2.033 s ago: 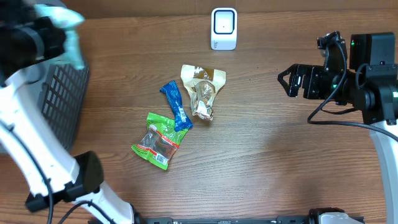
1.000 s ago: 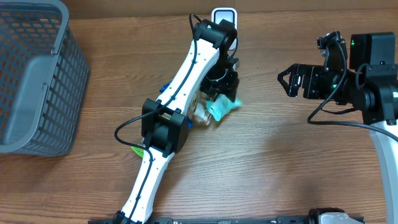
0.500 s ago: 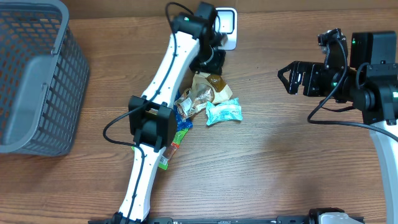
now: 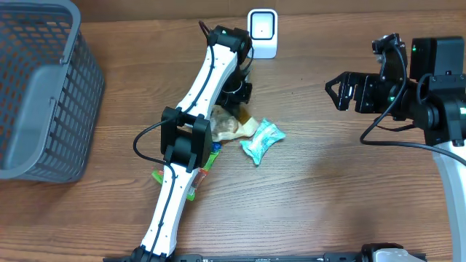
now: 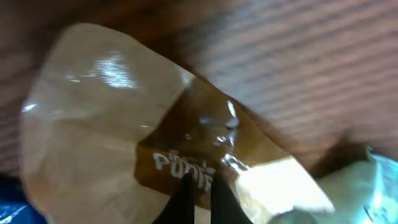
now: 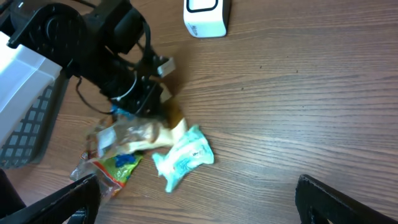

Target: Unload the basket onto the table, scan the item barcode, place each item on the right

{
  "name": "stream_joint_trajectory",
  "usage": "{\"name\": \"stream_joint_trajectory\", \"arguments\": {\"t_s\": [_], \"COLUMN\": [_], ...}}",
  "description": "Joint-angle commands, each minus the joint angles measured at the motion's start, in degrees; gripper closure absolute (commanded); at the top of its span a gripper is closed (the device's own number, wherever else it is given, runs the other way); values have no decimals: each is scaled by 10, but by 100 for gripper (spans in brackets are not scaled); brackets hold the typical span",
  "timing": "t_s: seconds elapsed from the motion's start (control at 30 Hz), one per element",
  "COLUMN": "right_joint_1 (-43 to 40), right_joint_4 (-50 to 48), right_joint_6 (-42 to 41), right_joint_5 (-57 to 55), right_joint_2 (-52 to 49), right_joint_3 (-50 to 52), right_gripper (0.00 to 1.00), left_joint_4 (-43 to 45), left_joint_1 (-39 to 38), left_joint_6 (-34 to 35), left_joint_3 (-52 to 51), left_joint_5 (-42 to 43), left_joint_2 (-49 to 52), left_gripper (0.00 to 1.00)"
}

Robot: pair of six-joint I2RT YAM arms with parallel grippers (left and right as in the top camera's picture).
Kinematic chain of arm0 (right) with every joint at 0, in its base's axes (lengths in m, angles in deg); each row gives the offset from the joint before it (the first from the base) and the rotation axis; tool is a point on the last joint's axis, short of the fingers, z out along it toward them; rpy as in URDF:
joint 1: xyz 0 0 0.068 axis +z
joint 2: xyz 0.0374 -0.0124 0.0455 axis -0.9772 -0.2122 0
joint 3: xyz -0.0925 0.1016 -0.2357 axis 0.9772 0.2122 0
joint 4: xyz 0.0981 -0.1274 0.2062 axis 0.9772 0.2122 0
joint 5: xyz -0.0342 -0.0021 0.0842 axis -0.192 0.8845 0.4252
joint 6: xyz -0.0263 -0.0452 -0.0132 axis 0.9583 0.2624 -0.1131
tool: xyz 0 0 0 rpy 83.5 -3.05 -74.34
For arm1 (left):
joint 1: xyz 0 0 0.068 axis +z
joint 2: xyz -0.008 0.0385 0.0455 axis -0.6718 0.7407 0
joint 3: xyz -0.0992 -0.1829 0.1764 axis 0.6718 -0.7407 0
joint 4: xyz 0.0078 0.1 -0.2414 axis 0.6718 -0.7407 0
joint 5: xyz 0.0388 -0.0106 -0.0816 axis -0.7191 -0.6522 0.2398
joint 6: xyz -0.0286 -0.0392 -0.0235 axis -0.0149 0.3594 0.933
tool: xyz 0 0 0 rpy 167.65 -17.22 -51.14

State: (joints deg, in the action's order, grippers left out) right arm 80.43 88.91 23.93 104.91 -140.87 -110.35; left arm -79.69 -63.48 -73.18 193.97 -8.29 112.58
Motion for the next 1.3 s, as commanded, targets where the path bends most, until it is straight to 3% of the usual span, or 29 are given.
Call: {"name": "stream_joint_trajectory", "arguments": {"t_s": [0.0,0.27,0.4,0.47,0.6,0.87,1.27], "right_joint_1": [2,2,3,6,36,151,228], "right_joint_4": [-2,21,19,20,18,-7,-66], "right_joint_6": [-1,-2,-66,-97,-140,-214,-243], "right_joint_5": [1,10,18,27,50,50,41], "right_joint_2": [2,2,-6,-17,-56,-186,-349], "right_joint_3": [-14,-14,-14,-14,-13,-9,7], "right_gripper": [0,0,5,20,67,96,96], "left_joint_4": [-2,-2,-2,-2,-2,7,5], "left_joint_1": [5,22,54,75,115,192,194], "left_joint_6": [26,22,10,11,12,18,18], "left_joint_3": [6,6,6,6,6,6,5], "left_joint_5": [-36,-22,-43,-56,-63,-63,-63], "left_joint_2": [6,-69,-157,-198,-265,-347,-339], "left_gripper": [96,96,96,92,92,94,94]}}
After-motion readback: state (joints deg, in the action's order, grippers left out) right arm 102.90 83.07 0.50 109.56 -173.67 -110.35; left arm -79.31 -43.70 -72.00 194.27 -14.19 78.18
